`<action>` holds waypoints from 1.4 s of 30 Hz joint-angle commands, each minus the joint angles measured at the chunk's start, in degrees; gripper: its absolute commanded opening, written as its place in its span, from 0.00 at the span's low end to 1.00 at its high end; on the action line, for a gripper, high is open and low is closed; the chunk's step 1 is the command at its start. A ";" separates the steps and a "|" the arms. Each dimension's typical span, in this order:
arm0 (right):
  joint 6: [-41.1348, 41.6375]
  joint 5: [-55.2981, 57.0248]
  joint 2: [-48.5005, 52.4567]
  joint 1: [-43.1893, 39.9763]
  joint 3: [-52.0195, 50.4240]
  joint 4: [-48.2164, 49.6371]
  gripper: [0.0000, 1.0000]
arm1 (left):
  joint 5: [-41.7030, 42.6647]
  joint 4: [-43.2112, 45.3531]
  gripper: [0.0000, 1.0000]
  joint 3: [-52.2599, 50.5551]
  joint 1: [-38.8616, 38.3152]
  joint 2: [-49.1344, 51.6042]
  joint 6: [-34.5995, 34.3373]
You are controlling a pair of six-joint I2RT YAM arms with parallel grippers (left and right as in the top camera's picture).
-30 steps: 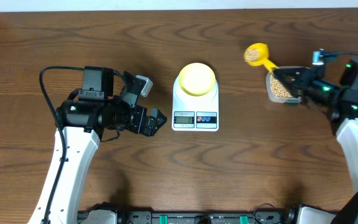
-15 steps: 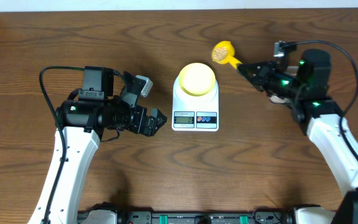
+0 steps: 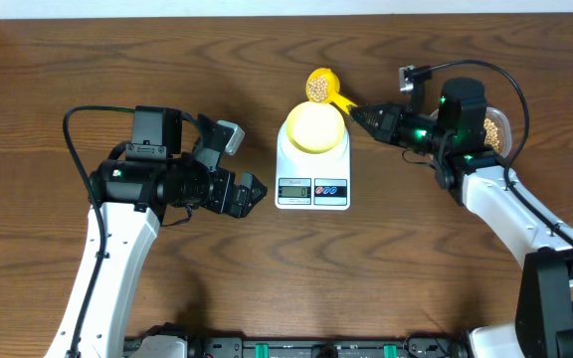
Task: Scoop item into bowl and weigh 50g on scale
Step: 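Carry the filled scoop with the right gripper over the yellow bowl, then tip the scoop to pour soybeans into the yellow bowl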
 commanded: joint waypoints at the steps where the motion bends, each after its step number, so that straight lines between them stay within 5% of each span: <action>1: -8.79 -0.90 -0.57 0.37 0.74 -0.55 0.01 | -0.52 -0.17 0.98 -0.33 0.28 0.24 0.33; 17: -19.43 -0.33 -1.75 0.87 0.74 -8.85 0.01 | -0.52 -0.17 0.98 -0.33 0.28 0.24 0.33; 24: -28.72 8.87 -7.91 2.21 0.79 -19.58 0.01 | -0.50 -0.17 0.98 -0.33 0.28 0.24 0.33; 42: -46.69 30.16 -9.49 10.62 0.79 -20.41 0.01 | -0.52 -0.17 0.98 -0.33 0.28 0.24 0.33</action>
